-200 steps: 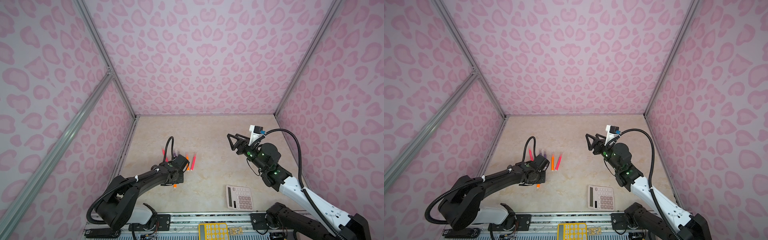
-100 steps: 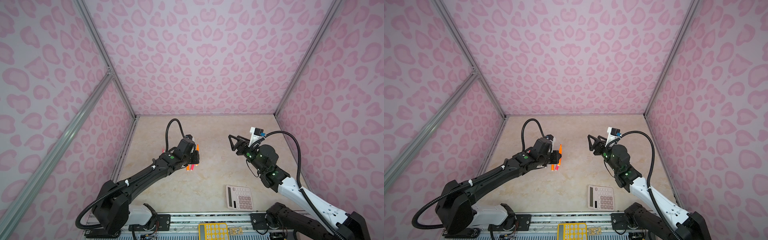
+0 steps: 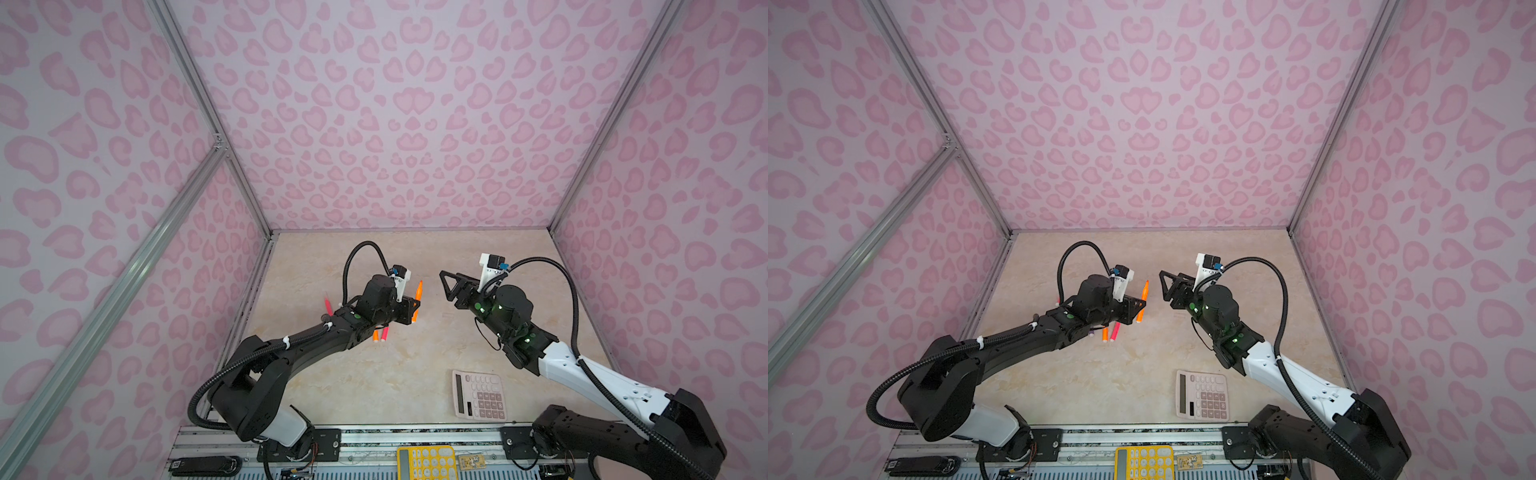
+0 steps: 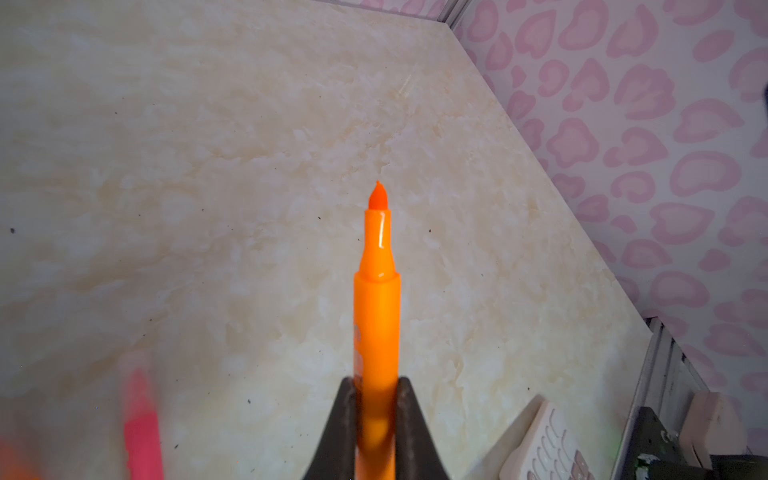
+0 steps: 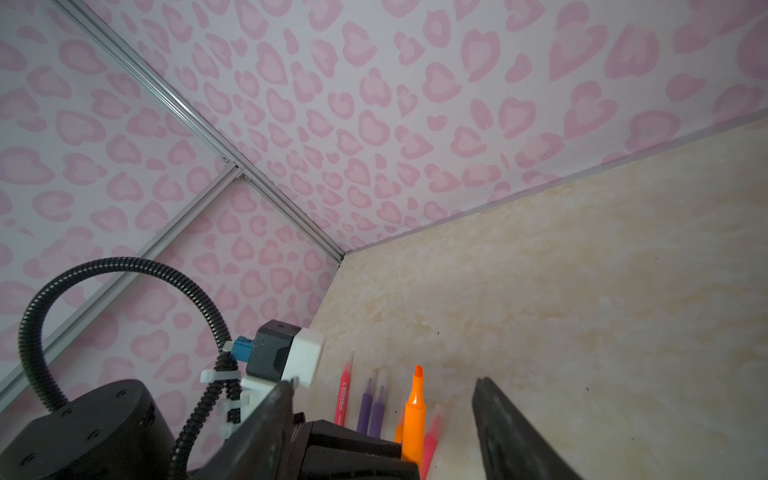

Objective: Insert the pens into the pen caps
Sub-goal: 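Lift the orange marker tip-up toward the right gripper with the left gripper, then move the open right gripper to the orange marker tip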

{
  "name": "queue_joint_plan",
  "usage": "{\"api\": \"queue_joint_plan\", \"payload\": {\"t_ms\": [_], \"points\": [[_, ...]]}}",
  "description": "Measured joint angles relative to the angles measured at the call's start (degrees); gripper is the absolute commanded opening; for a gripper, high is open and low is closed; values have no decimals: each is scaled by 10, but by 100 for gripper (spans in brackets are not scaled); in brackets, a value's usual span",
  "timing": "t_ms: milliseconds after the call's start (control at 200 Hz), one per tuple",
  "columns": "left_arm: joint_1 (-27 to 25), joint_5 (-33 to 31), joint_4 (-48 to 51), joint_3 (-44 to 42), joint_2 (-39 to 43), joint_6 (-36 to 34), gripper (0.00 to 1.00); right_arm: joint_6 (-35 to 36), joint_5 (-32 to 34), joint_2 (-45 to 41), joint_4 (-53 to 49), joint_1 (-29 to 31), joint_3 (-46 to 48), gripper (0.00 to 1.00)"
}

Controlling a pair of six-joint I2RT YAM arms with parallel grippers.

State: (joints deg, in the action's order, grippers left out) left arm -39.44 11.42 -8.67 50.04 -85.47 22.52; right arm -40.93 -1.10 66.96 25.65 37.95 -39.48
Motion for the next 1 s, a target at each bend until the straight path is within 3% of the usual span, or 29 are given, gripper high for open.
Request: {"api": "queue_joint_plan", "payload": {"t_ms": [275,1000], "points": [[-18,-51,-19,-20,48,-34,4,7,0,72,2,36,-38,68],[-49,-103,-24,-43,131,-81,4,11,-16,103,19,63,-65,56]]}}
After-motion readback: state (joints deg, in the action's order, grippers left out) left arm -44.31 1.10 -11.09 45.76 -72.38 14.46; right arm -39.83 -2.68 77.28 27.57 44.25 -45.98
